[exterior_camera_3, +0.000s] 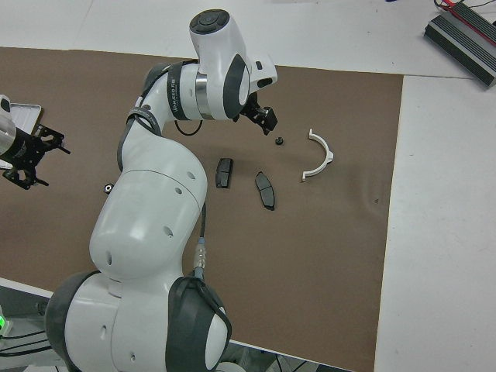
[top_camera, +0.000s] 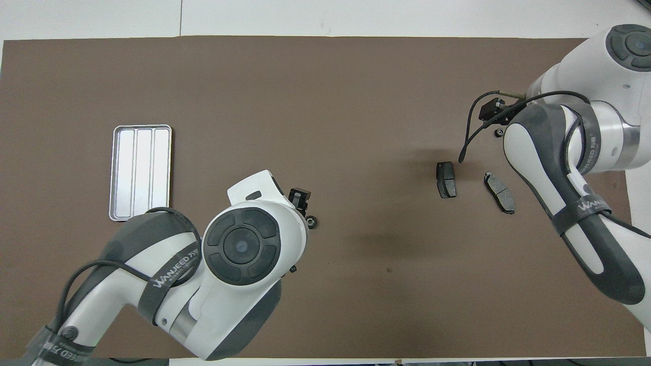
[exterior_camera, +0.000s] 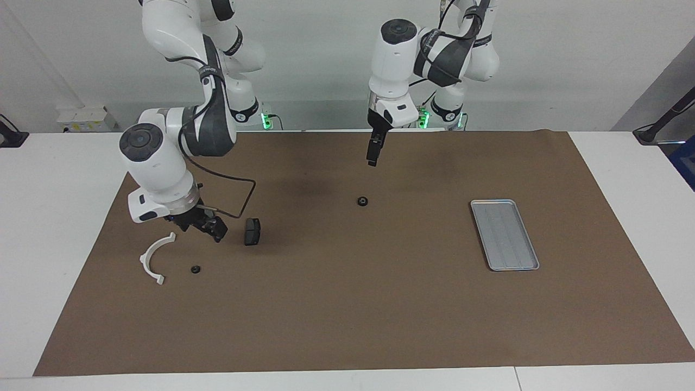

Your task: Pick bearing gear from pile to tray

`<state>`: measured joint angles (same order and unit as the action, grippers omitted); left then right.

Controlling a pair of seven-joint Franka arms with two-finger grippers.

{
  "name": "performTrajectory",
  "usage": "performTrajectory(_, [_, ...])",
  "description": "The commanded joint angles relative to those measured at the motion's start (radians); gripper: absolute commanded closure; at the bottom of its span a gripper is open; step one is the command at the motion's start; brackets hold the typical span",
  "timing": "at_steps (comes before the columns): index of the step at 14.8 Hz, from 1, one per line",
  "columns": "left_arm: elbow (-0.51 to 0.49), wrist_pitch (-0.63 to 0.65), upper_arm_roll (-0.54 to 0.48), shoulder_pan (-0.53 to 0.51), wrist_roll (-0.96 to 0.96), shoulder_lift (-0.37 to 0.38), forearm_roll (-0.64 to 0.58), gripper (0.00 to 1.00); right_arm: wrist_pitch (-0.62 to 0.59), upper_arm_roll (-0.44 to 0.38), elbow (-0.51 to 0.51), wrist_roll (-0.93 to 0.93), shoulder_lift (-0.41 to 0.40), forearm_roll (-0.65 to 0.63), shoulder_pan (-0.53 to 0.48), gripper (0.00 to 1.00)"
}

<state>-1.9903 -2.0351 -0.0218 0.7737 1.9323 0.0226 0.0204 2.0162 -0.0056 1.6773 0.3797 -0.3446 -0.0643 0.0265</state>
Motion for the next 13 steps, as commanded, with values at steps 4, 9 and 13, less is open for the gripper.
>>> performTrajectory(4, [-0.096, -0.148, -0.023, 0.055, 0.060, -0.029, 0.004, 0.00, 0.142, 0.013, 0.030, -0.041, -0.082, -0.032, -0.054, 0.05])
performTrajectory(9, [-0.113, -0.190, -0.023, 0.062, 0.066, -0.101, -0.028, 0.00, 0.199, 0.013, 0.004, -0.033, -0.155, -0.060, -0.065, 0.05])
performTrajectory(13, [-0.113, -0.252, -0.023, 0.064, 0.068, -0.162, -0.031, 0.00, 0.254, 0.013, 0.004, -0.031, -0.185, -0.063, -0.065, 0.05])
